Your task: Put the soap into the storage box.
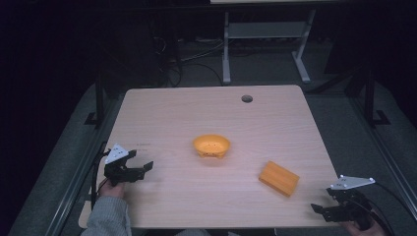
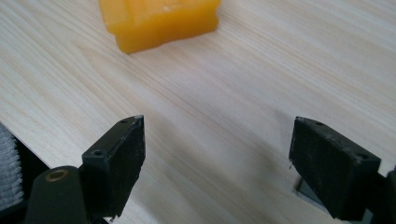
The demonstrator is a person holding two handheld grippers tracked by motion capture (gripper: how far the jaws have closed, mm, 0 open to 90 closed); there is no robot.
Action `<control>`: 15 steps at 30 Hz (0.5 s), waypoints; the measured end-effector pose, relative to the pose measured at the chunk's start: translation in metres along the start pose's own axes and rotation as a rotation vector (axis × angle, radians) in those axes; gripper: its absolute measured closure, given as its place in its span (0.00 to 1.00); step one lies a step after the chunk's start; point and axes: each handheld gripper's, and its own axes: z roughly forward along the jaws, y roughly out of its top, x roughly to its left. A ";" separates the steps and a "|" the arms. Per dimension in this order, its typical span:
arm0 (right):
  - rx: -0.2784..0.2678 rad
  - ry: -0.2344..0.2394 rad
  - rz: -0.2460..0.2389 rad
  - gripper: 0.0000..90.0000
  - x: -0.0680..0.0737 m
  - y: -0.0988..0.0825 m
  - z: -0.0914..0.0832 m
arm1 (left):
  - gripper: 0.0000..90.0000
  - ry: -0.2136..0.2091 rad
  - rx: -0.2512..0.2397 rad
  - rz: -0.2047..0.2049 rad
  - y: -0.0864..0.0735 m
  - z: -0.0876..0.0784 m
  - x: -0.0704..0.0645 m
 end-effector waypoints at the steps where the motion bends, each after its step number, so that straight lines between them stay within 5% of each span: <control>1: -0.005 0.003 -0.014 0.20 0.000 0.001 0.000 | 0.15 -0.001 0.000 -0.001 0.000 0.000 0.000; 5: 0.023 0.014 -0.017 0.19 0.003 0.010 0.002 | 0.15 -0.003 -0.002 -0.001 0.000 0.000 0.000; 15: 0.052 0.024 -0.133 0.19 0.014 0.049 0.007 | 0.15 -0.005 -0.006 -0.005 0.000 -0.001 0.000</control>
